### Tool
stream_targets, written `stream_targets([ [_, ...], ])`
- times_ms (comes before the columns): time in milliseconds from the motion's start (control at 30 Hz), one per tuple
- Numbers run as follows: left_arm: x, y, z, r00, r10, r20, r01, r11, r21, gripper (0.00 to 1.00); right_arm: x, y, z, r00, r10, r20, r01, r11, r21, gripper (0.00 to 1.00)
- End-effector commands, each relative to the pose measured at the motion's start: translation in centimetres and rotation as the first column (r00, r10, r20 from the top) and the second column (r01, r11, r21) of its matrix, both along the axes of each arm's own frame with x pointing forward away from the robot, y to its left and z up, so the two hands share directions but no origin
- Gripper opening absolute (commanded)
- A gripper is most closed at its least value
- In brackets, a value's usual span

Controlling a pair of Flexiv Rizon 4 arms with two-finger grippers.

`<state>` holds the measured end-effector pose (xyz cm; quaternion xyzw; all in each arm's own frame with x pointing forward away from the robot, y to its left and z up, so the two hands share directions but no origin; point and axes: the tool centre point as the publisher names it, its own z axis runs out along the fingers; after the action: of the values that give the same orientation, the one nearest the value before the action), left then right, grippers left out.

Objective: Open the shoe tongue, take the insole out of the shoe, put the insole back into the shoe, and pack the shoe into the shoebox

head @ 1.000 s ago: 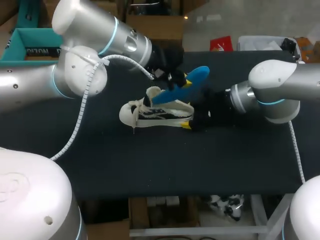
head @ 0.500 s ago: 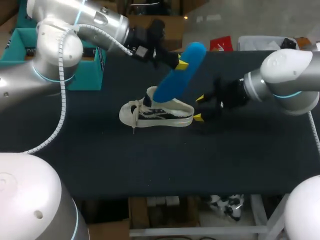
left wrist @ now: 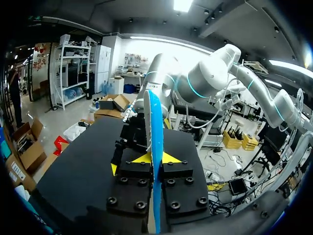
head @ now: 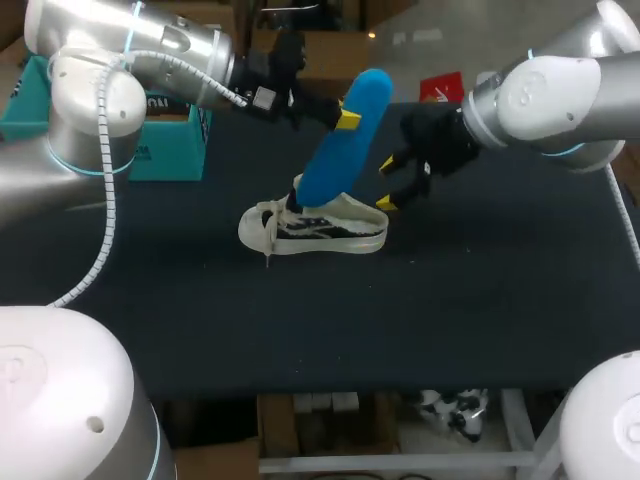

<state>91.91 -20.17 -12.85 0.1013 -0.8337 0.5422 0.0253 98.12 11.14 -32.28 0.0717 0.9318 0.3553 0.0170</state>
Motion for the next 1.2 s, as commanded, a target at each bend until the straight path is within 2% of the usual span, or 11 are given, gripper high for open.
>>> stream_targets([
  [33, -1.9, 3.1, 0.3, 0.996, 0.082, 0.024, -0.082, 0.997, -0.010, 0.00, 1.3, 1.5, 0.2, 0.998, 0.020, -0.052, -0.030, 0.980, -0.195, 1.00],
  [200, -2.3, 5.7, 0.3, 0.988, 0.151, 0.035, -0.150, 0.989, -0.003, 0.00, 1.6, 2.6, 0.2, 0.998, 0.037, -0.055, -0.048, 0.975, -0.217, 1.00],
  [367, -2.4, 8.0, 0.2, 0.976, 0.216, 0.022, -0.216, 0.976, 0.003, 0.00, 2.0, 4.5, -0.2, 0.997, 0.042, -0.070, -0.059, 0.960, -0.274, 1.00],
  [567, -1.6, 10.5, -0.5, 0.957, 0.287, -0.029, -0.287, 0.958, 0.014, 0.00, 2.5, 6.4, -0.9, 0.996, 0.036, -0.085, -0.064, 0.932, -0.356, 1.00],
  [700, -1.3, 11.9, -0.9, 0.946, 0.318, -0.057, -0.318, 0.948, 0.017, 0.00, 2.7, 7.2, -1.4, 0.996, 0.021, -0.089, -0.054, 0.917, -0.395, 0.96],
  [833, -1.1, 13.1, -1.2, 0.937, 0.339, -0.080, -0.339, 0.941, 0.014, 0.00, 2.8, 7.6, -1.9, 0.996, -0.014, -0.090, -0.029, 0.891, -0.454, 0.89],
  [900, -1.1, 13.5, -1.3, 0.935, 0.344, -0.087, -0.344, 0.939, 0.015, 0.00, 2.9, 7.6, -2.1, 0.996, -0.016, -0.092, -0.029, 0.885, -0.465, 0.78],
  [933, -1.1, 13.7, -1.4, 0.933, 0.348, -0.091, -0.348, 0.937, 0.017, 0.00, 2.9, 7.7, -2.2, 0.996, -0.023, -0.092, -0.024, 0.878, -0.478, 0.75],
  [967, -1.1, 13.8, -1.4, 0.931, 0.352, -0.095, -0.351, 0.936, 0.019, 0.00, 2.9, 7.7, -2.2, 0.995, -0.029, -0.094, -0.021, 0.870, -0.492, 0.65],
  [1000, -1.1, 13.9, -1.5, 0.931, 0.352, -0.099, -0.352, 0.936, 0.020, 0.00, 2.9, 7.7, -2.3, 0.995, -0.027, -0.094, -0.023, 0.870, -0.493, 0.49],
  [1200, -1.1, 14.4, -1.8, 0.926, 0.358, -0.117, -0.357, 0.934, 0.027, 0.00, 2.7, 8.0, -2.4, 0.994, -0.060, -0.093, -0.004, 0.822, -0.570, 0.49],
])
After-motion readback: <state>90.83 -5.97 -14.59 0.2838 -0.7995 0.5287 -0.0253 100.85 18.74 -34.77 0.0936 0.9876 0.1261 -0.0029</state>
